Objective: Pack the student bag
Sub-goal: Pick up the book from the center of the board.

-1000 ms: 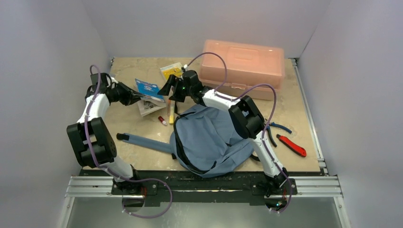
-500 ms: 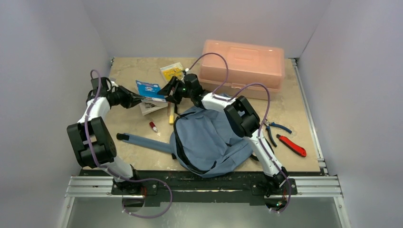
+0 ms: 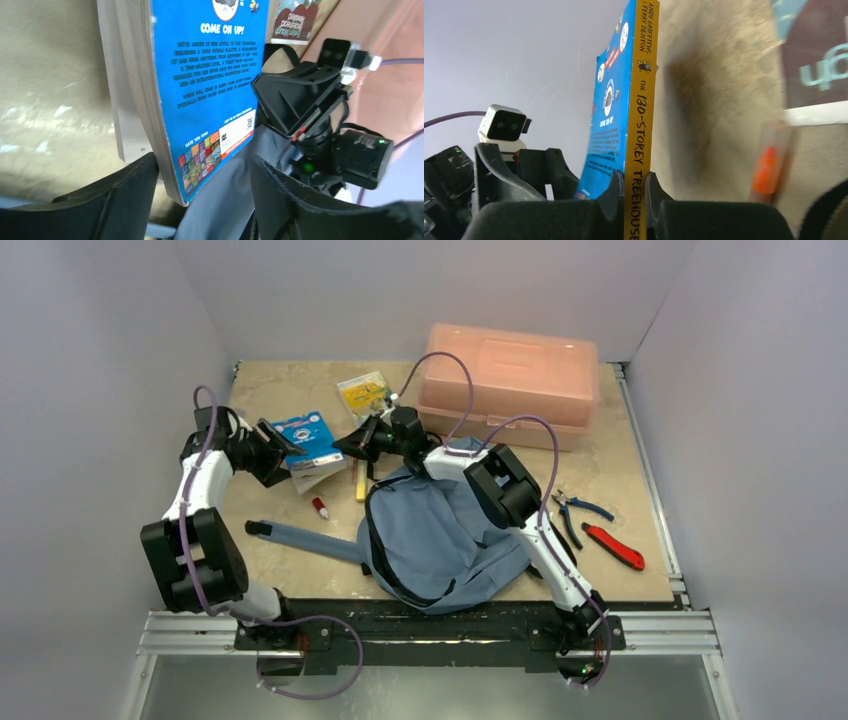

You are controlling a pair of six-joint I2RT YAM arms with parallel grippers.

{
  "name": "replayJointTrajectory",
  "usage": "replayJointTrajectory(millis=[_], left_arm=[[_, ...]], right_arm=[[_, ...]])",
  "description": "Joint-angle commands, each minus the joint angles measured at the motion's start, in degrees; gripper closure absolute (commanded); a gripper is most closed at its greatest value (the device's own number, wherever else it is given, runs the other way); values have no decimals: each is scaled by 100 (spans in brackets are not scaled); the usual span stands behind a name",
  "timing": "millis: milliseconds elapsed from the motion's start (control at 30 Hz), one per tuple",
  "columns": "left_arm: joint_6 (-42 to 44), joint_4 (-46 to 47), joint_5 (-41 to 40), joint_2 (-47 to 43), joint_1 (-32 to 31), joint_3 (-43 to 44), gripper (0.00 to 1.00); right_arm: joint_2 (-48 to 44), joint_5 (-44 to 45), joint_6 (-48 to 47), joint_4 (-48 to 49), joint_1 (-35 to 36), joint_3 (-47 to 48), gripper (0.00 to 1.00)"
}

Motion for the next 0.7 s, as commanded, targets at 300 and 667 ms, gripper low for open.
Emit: replayJointTrajectory(millis=[300, 667], left_arm=[[1083, -1142, -3131, -2984, -298, -100, 21], [-607, 1549, 1049, -3735, -312, -1032, 19]], right_arm=[[-1575, -255, -286, 1185, -117, -411, 100], [-3522, -1139, 582, 2661, -746, -2742, 100]])
